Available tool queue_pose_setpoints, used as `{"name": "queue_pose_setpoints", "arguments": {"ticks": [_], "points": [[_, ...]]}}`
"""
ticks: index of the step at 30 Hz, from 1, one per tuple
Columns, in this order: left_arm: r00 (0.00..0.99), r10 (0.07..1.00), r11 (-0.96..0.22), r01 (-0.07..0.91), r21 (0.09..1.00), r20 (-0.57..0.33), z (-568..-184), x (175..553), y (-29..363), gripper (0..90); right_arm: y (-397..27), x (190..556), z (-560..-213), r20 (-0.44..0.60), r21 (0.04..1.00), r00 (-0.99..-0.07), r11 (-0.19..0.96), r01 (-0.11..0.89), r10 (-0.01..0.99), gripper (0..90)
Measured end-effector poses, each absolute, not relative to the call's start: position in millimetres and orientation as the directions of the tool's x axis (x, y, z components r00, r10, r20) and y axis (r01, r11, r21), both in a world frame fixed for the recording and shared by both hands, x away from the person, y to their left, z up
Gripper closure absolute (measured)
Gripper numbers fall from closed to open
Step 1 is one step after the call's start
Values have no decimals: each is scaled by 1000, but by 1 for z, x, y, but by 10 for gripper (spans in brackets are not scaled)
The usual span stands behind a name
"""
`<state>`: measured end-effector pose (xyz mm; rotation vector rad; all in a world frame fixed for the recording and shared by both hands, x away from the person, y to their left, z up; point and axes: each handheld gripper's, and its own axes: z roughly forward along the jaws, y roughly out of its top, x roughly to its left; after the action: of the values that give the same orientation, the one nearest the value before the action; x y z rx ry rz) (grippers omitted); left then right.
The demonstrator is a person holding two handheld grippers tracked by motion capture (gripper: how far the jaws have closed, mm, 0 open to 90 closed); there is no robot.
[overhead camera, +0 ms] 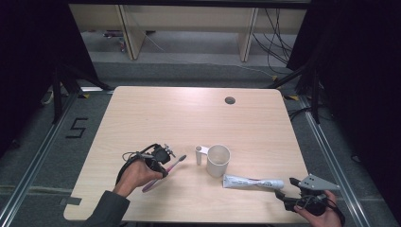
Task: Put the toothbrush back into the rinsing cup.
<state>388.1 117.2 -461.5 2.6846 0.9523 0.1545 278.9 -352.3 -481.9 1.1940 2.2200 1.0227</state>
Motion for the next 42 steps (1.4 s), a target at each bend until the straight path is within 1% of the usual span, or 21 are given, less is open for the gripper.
{"name": "queue_pose_setpoints", "arguments": {"ticks": [4,6,12,14,15,19,20,22,25,26,27,28,30,32,35,39,42], "points": [[773,634,-732,598,326,5,-457,388,121,795,-352,279,-482,-4,763,-548,356,539,837,247],[776,630,-737,596,317,6,-456,387,122,795,-352,279,-482,-11,765,-546,359,535,838,247],[776,630,-725,587,361,2,-448,388,126,796,-352,279,-483,-4,765,-546,354,538,838,247],[766,643,-699,583,414,9,-442,388,129,796,-352,280,-483,-8,765,-546,357,536,838,247],[766,643,-699,583,414,9,-442,388,129,796,-352,279,-483,-5,765,-545,354,538,839,247],[749,663,-652,569,501,13,-434,385,133,796,-352,279,-482,-8,763,-540,355,541,841,247],[746,666,-645,570,510,8,-432,385,134,796,-352,279,-482,-8,763,-540,355,541,841,247],[726,687,-604,548,579,30,-427,383,137,796,-353,279,-482,-11,767,-540,354,536,842,247],[719,695,-562,533,633,12,-424,382,140,796,-353,279,-482,-10,765,-539,354,538,842,247],[719,695,-562,533,633,12,-424,382,140,796,-353,279,-482,-13,764,-540,357,538,842,247],[696,718,-499,524,690,-10,-424,380,139,796,-353,279,-482,-12,768,-539,353,535,842,247],[695,718,-483,517,707,-19,-423,379,139,796,-353,279,-482,-14,768,-538,354,534,843,247],[696,717,-468,506,725,-23,-422,379,139,796,-353,280,-482,-14,768,-539,354,533,842,247],[696,716,-414,495,764,-63,-421,376,137,796,-353,279,-482,-12,768,-537,352,535,843,247],[689,719,-348,476,808,-96,-421,373,134,796,-353,280,-482,-13,768,-540,354,533,842,247],[666,737,-263,440,859,-116,-420,371,131,796,-352,279,-482,2,761,-541,350,546,841,247],[664,736,-245,438,865,-128,-422,373,129,796,-352,280,-483,-1,759,-542,354,546,840,247]]}}
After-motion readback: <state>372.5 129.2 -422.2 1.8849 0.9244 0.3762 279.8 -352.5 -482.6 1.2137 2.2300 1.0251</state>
